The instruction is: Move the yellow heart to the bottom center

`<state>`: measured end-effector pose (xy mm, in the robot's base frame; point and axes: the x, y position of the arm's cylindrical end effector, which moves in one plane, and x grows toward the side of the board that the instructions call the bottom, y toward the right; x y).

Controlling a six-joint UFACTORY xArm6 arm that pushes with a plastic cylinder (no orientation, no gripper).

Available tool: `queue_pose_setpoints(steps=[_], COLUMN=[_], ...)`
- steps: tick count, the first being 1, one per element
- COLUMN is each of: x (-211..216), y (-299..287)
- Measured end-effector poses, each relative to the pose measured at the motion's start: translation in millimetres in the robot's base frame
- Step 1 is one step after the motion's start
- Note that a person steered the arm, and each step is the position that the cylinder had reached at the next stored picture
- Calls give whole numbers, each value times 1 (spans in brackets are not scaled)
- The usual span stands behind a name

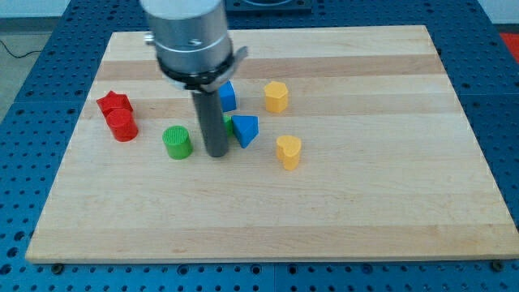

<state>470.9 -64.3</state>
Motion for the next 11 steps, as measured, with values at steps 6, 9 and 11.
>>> queue_pose_setpoints(steps=[6,9,11], x=[-16,62,65], y=[142,104,83])
